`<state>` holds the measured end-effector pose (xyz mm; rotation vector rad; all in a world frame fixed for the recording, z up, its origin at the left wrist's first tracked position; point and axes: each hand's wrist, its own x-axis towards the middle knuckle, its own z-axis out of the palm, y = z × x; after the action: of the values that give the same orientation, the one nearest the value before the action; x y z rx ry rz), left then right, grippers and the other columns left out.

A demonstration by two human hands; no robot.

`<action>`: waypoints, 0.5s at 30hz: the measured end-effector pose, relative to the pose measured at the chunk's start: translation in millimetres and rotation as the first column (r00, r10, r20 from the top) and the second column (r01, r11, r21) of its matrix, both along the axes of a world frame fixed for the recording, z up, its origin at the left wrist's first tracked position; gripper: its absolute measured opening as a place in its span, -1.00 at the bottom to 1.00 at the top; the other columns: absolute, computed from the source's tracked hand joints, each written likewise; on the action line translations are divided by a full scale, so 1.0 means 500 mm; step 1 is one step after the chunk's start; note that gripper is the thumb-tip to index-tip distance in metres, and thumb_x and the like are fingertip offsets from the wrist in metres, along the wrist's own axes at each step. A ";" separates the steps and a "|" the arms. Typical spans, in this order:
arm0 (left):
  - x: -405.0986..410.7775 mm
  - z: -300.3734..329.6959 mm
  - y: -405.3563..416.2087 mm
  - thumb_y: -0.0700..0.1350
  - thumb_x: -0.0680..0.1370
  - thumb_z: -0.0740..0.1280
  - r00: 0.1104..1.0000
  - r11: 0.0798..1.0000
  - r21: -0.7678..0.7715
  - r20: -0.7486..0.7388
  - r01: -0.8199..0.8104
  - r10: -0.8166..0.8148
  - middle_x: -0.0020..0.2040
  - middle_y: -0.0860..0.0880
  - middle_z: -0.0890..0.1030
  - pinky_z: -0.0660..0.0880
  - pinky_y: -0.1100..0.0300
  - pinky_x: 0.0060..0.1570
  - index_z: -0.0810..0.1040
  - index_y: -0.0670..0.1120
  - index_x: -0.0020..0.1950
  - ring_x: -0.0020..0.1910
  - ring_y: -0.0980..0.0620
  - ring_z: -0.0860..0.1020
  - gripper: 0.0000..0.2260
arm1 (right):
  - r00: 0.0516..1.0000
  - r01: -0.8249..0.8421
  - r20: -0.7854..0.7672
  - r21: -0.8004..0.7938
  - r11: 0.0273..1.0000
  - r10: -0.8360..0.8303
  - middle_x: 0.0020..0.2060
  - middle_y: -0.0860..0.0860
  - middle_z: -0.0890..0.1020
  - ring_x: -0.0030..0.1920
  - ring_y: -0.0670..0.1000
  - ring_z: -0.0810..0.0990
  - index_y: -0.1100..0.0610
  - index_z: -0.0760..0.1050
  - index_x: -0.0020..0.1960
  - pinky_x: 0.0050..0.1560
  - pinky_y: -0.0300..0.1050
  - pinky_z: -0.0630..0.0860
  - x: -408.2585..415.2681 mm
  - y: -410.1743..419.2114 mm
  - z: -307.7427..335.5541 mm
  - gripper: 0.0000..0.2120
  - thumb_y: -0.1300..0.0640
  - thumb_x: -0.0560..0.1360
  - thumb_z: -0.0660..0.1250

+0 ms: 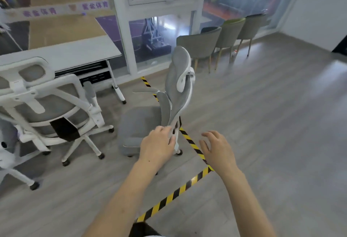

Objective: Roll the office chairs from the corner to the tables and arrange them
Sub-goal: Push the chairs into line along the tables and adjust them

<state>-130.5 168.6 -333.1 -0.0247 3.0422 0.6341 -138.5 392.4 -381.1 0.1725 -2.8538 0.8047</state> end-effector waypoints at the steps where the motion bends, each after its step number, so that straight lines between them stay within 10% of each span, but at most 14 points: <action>1: -0.005 0.001 0.023 0.10 0.71 0.13 1.000 1.000 -0.001 0.005 -0.005 0.005 0.32 0.04 0.53 0.51 0.04 0.06 0.46 0.09 0.45 0.23 0.00 0.52 -0.66 | 1.000 0.002 0.013 0.004 1.000 -0.003 0.22 -0.06 0.61 0.23 0.02 0.55 0.06 0.61 0.29 0.14 -0.09 0.52 -0.005 0.030 -0.005 -0.72 -0.02 0.66 0.30; 15: -0.302 -0.024 0.196 0.06 0.72 0.13 0.994 0.994 0.035 -0.020 -0.106 0.107 0.27 0.04 0.53 0.46 0.09 -0.10 0.47 0.05 0.43 0.17 0.02 0.52 -0.68 | 0.998 -0.062 0.003 0.065 0.996 0.062 0.28 -0.04 0.61 0.33 0.04 0.53 0.07 0.59 0.33 0.23 -0.03 0.52 -0.332 0.206 -0.020 -0.71 0.01 0.67 0.27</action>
<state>-281.4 266.6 -345.2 -0.1821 3.0670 0.6969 -304.5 495.5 -391.3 0.2709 -2.8902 0.7239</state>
